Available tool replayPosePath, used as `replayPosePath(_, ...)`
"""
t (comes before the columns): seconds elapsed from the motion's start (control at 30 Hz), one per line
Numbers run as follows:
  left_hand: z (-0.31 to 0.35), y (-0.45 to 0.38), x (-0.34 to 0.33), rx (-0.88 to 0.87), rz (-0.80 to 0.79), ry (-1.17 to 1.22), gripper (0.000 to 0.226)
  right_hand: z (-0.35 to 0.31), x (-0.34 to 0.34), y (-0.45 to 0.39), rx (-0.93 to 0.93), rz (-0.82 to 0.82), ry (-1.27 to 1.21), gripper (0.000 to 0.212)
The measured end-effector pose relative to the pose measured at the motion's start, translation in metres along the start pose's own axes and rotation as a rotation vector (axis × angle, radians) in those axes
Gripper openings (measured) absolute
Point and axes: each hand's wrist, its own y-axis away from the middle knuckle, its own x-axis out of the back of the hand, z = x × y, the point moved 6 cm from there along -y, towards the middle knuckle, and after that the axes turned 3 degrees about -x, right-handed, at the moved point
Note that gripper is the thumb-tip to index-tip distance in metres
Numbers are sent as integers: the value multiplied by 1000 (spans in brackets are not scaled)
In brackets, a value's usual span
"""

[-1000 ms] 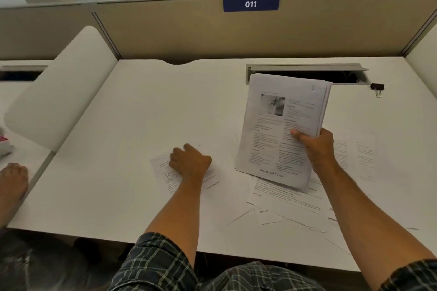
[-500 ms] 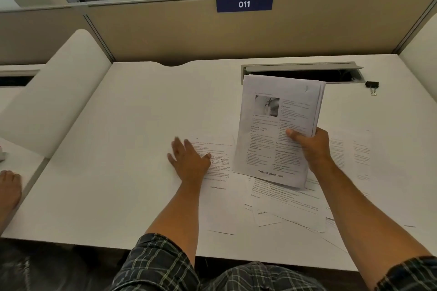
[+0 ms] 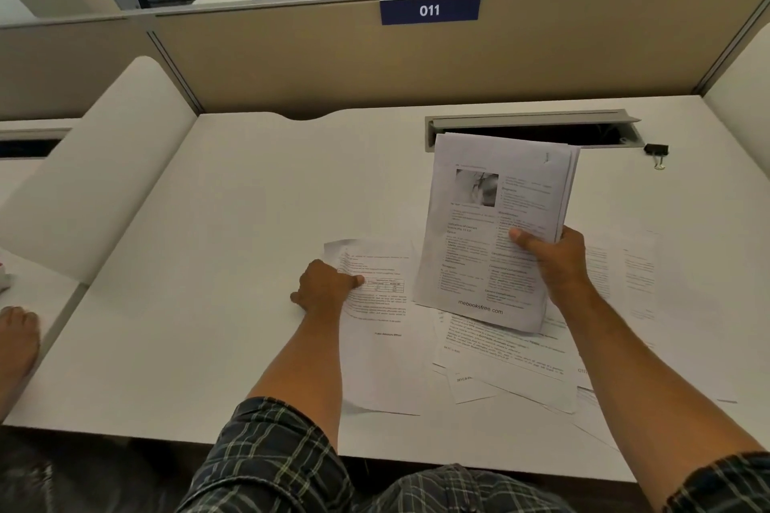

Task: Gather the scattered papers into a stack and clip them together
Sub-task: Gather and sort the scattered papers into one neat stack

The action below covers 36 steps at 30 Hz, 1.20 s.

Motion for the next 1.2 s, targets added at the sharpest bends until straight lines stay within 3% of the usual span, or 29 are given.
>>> replayPosePath(0.1, -6, -11, 0, -46, -61, 204, 43, 0, 3, -2, -4, 18, -3, 38)
replayPosePath(0.2, -1, -11, 7, -127, -76, 392, 29, 0, 8, -5, -10, 34, -16, 39)
replayPosePath(0.33, 16, -8, 25, -231, -184, 696, 29, 1, 13, -8, -7, 66, 20, 41)
replayPosePath(0.43, 37, 0, 41, -246, -351, 957, 27, 5, 19, -13, -31, 163, 38, 44)
replayPosePath(0.6, 71, 12, 65, -345, -553, 1283, 48, 3, 20, -10, -50, 213, 12, 45)
replayPosePath(0.73, 104, 30, 65, -376, -557, 1283, 63, -6, -4, -3, -43, -26, -32, 44)
replayPosePath(0.87, 135, 44, 52, -396, -434, 1155, 64, -16, -33, 7, -52, -217, 13, 44)
replayPosePath(0.93, 141, 47, 45, -423, -369, 1055, 72, -18, -38, 8, -61, -254, 3, 46)
replayPosePath(1.07, 138, 49, 37, -408, -295, 957, 85, -17, -31, 10, -77, -235, -23, 26)
replayPosePath(1.2, 136, 47, 27, -432, -381, 974, 48, -18, -28, 13, -74, -264, -17, 21)
